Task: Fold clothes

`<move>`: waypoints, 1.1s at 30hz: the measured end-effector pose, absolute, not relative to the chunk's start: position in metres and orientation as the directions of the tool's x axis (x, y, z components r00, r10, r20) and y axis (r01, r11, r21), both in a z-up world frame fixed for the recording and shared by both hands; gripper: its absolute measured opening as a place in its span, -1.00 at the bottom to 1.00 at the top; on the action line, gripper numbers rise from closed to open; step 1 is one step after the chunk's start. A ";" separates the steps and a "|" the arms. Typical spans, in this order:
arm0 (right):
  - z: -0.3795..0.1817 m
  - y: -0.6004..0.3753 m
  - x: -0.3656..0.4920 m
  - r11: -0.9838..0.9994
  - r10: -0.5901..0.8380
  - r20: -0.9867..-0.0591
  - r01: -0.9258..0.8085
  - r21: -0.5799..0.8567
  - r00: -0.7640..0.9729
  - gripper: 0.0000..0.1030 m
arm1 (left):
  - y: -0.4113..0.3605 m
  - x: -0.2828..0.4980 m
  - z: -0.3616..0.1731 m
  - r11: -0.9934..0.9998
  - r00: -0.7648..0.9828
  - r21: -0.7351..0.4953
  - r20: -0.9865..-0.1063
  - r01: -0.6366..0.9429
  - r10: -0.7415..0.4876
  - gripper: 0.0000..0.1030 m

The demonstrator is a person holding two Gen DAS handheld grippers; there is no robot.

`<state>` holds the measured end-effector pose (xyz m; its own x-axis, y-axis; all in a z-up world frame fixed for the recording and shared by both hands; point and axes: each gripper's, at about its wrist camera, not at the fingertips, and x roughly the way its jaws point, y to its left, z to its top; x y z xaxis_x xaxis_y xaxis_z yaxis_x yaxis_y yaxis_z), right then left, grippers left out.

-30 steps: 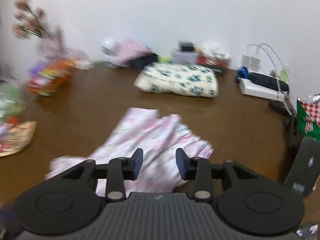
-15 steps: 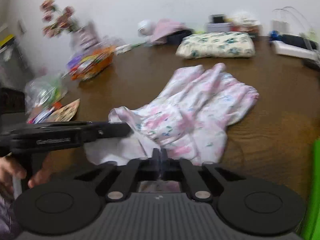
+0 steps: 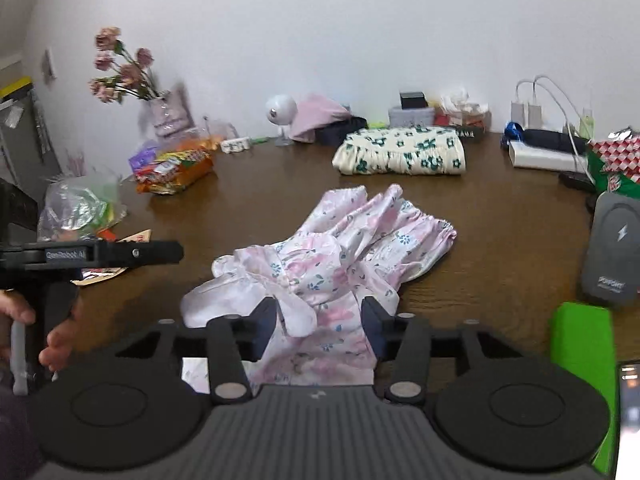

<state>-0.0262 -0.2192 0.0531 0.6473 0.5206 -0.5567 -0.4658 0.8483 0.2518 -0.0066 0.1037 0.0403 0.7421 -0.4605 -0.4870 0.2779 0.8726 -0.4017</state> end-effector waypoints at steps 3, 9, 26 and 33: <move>0.045 -0.218 -0.025 0.834 0.542 -0.580 -0.470 0.287 0.608 -0.09 | 0.084 0.011 0.025 0.860 0.677 -0.408 -0.542 0.306 -0.498 0.50; 0.029 -0.205 -0.021 0.833 0.541 -0.609 -0.469 0.293 0.580 -0.85 | 0.050 0.034 0.023 0.811 0.623 -0.427 -0.522 0.400 -0.582 -0.89; 0.046 -0.239 -0.073 0.788 0.579 -0.567 -0.582 0.201 0.587 -0.02 | 0.077 -0.048 0.022 0.820 0.635 -0.402 -0.521 0.408 -0.571 0.26; 0.010 -0.224 -0.064 0.817 0.557 -0.641 -0.487 0.309 0.527 -0.86 | 0.067 -0.064 0.004 0.862 0.650 -0.392 -0.570 0.322 -0.502 -0.92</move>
<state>-0.0642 -0.2244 0.0101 0.5273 0.5572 -0.6415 -0.4875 0.8167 0.3087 -0.0637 0.0665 0.0036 0.6499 -0.5021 -0.5705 0.3219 0.8619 -0.3918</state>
